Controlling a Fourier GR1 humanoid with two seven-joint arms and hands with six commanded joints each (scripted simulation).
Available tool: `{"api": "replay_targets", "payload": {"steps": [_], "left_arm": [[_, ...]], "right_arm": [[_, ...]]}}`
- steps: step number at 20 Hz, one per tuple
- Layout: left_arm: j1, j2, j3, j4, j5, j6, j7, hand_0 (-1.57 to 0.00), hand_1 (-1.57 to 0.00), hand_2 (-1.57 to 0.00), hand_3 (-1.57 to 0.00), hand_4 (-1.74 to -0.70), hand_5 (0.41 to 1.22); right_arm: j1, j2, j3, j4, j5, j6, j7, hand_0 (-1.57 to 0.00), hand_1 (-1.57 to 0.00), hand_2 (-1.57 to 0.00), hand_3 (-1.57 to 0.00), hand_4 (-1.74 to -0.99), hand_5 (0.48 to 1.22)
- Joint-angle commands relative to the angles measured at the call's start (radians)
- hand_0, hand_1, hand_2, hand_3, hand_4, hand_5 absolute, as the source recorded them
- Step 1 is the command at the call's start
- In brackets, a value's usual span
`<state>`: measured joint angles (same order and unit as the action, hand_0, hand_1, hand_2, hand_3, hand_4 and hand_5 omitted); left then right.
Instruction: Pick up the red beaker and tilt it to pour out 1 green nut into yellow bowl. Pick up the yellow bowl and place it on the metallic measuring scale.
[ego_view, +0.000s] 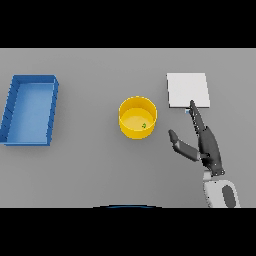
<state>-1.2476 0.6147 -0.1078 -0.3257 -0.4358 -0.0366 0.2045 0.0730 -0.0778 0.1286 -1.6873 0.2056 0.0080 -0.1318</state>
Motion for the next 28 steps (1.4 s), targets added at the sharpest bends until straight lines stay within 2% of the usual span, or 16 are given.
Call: {"api": "replay_targets", "payload": {"steps": [1,4,8,9,11,13,15,16,17,18,19,20,21,22,25,28], "left_arm": [[0.034,-0.004,0.025,-0.029,0.032,0.024,0.048,-1.57,-1.57,-1.57,-1.57,-1.74,1.221],[0.202,-0.015,0.063,-0.171,0.115,0.063,0.108,-1.57,-1.57,-1.57,-1.57,-1.74,1.221],[0.467,-0.037,0.081,-0.440,0.200,0.121,0.166,-1.57,-1.57,-1.57,-1.57,-1.74,1.221],[0.520,-0.047,0.083,-0.490,0.212,0.138,0.182,-1.57,-1.57,-1.57,-1.57,-1.74,1.221],[0.606,-0.053,0.081,-0.594,0.230,0.153,0.217,-1.57,-1.57,-1.57,-1.57,-1.74,1.151],[0.651,-0.070,0.077,-0.651,0.241,0.171,0.265,-1.57,-1.57,-1.57,-1.57,-1.74,1.050],[0.679,-0.064,0.083,-0.695,0.252,0.175,0.305,-1.57,-1.57,-1.57,-1.57,-1.74,0.925],[0.688,-0.067,0.084,-0.717,0.260,0.170,0.331,-1.57,-1.57,-1.57,-1.57,-1.66,0.868],[0.701,-0.067,0.077,-0.743,0.266,0.153,0.348,-1.57,-1.57,-1.53,-1.53,-1.52,0.818],[0.731,-0.053,0.068,-0.790,0.286,0.103,0.322,-1.47,-1.34,-1.28,-1.32,-1.37,0.774],[0.741,-0.046,0.069,-0.812,0.309,0.067,0.320,-1.17,-1.07,-1.02,-1.05,-1.23,0.737],[0.757,-0.041,0.080,-0.845,0.351,0.027,0.314,-0.94,-0.86,-0.82,-0.84,-1.13,0.705],[0.766,-0.042,0.087,-0.861,0.387,-0.006,0.311,-0.75,-0.69,-0.65,-0.67,-1.05,0.683],[0.771,-0.024,0.075,-0.860,0.380,-0.036,0.329,-0.60,-0.55,-0.52,-0.54,-0.98,0.664],[0.760,-0.005,0.034,-0.843,0.342,-0.076,0.355,-0.31,-0.28,-0.27,-0.28,-0.84,0.632],[0.761,-0.003,0.006,-0.822,0.296,-0.067,0.344,-0.16,-0.14,-0.14,-0.14,-0.80,0.627]], "right_arm": [[-0.006,0.006,0.002,0.005,0.004,-0.005,-0.004,0.00,0.00,0.00,0.00,-1.138,0.648],[-0.004,-0.002,-0.010,0.014,-0.014,0.004,-0.017,0.00,0.00,0.00,0.00,-1.127,0.664],[0.022,-0.013,-0.006,-0.005,-0.007,0.006,-0.048,0.00,0.00,0.00,0.00,-1.159,0.677],[0.010,-0.012,-0.005,-0.001,-0.002,0.002,-0.032,0.00,0.00,0.00,0.00,-1.166,0.676],[0.020,-0.008,-0.003,-0.007,-0.001,0.000,-0.027,0.00,0.00,0.00,0.00,-1.174,0.676],[0.007,-0.003,-0.002,0.001,-0.003,0.002,-0.014,0.00,0.00,0.00,0.00,-1.167,0.675],[0.003,-0.007,-0.007,0.001,-0.009,0.002,-0.028,0.00,0.00,0.00,0.00,-1.157,0.671],[0.005,-0.007,-0.013,0.005,-0.017,0.004,-0.024,0.00,0.00,0.00,0.00,-1.155,0.669],[0.001,-0.004,-0.012,0.009,-0.018,0.004,-0.015,0.00,0.00,0.00,0.00,-1.155,0.670],[0.000,-0.002,-0.009,0.006,-0.020,0.007,-0.013,0.00,0.00,0.00,0.00,-1.153,0.670],[-0.001,-0.006,-0.011,0.011,-0.018,0.007,-0.019,0.00,0.00,0.00,0.00,-1.151,0.670],[-0.001,-0.005,-0.006,0.005,-0.009,0.002,-0.017,0.00,0.00,0.00,0.00,-1.149,0.670],[0.020,-0.008,-0.007,0.010,-0.010,0.006,-0.044,0.00,0.00,0.00,0.00,-1.150,0.671],[0.017,-0.014,-0.013,0.000,-0.020,0.010,-0.036,0.00,0.00,0.00,0.00,-1.153,0.670],[0.015,-0.001,-0.002,0.017,-0.004,0.001,-0.039,0.00,0.00,0.00,0.00,-1.155,0.670],[0.008,-0.007,-0.001,0.012,0.021,-0.017,-0.032,0.00,0.00,0.00,0.00,-1.158,0.665]]}}
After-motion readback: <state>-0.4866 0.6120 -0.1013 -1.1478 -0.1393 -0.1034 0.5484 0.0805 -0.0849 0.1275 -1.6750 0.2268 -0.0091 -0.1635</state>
